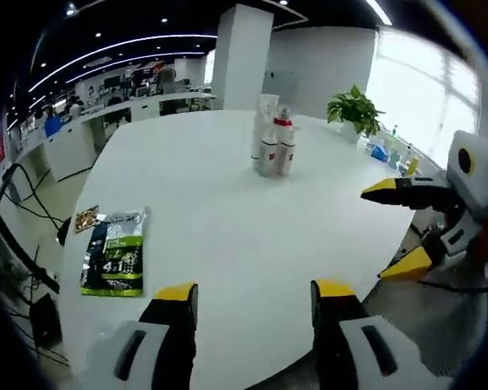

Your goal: Arrange the skincare products in the storage area until every visible bottle or jar stands upright without overlapping.

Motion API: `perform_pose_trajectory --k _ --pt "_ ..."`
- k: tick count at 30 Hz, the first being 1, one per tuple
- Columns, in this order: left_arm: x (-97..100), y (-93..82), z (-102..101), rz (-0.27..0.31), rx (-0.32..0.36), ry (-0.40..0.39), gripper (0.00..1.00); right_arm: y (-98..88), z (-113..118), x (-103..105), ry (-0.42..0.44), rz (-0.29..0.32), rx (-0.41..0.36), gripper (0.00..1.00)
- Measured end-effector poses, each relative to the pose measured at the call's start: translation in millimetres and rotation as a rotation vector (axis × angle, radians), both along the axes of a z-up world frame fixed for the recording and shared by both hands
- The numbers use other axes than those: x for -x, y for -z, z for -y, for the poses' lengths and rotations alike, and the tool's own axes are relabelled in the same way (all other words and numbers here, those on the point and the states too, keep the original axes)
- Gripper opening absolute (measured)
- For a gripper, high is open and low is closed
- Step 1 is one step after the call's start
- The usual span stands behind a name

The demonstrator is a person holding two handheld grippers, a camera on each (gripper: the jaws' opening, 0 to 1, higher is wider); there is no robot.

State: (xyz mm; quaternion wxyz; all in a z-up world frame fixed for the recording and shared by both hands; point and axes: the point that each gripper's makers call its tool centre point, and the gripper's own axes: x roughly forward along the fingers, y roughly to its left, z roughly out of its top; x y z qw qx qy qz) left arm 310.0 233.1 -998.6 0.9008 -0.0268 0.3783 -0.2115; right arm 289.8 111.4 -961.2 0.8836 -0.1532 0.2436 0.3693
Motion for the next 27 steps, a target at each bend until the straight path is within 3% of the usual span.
perform_pose_trajectory --k 2,3,5,7,9,12,16,18,20,22,26,27 --pt "-10.1 2.6 -1.1 -0.015 0.088 -0.047 0.61 0.3 -0.2 -0.4 -0.003 -0.005 -0.003 0.62" --pt "-14.5 11.3 -5.0 -0.059 0.127 -0.075 0.61 1.7 1.1 -1.1 0.004 -0.012 -0.004 0.62" --pt "-24.3 28.4 -21.9 -0.084 0.054 -0.071 0.68 7.6 5.0 -2.1 0.017 -0.035 0.009 0.62" --pt "-39.9 37.1 -44.5 -0.056 -0.031 -0.072 0.73 11.1 6.4 -2.4 0.022 -0.055 0.006 0.62" --pt "-52.0 40.7 -62.3 -0.047 -0.056 -0.099 0.76 13.7 6.9 -1.9 0.026 -0.067 0.01 0.62" --pt "-77.7 40.6 -107.1 -0.013 -0.126 -0.182 0.84 15.6 8.0 -1.4 0.027 -0.067 0.02 0.62" --pt "-103.8 38.5 -142.0 0.037 -0.17 -0.252 0.9 23.0 7.0 0.9 0.011 -0.09 0.045 0.63" --pt "-115.8 40.8 -147.5 0.064 -0.167 -0.255 0.93 25.4 6.1 3.2 0.003 -0.098 0.053 0.63" --pt "-120.8 49.9 -150.2 0.045 -0.163 -0.263 0.99 27.6 5.3 4.8 -0.008 -0.098 0.07 0.63" --pt "-120.8 60.3 -151.5 0.008 -0.175 -0.259 0.99 29.5 5.4 6.2 -0.013 -0.101 0.083 0.63" --pt "-120.2 76.1 -143.9 -0.03 -0.226 -0.167 0.98 31.9 6.4 7.2 -0.012 -0.12 0.081 0.64" --pt "-123.2 75.5 -142.5 -0.011 -0.222 -0.162 0.98 32.2 5.5 7.7 -0.012 -0.126 0.074 0.64"
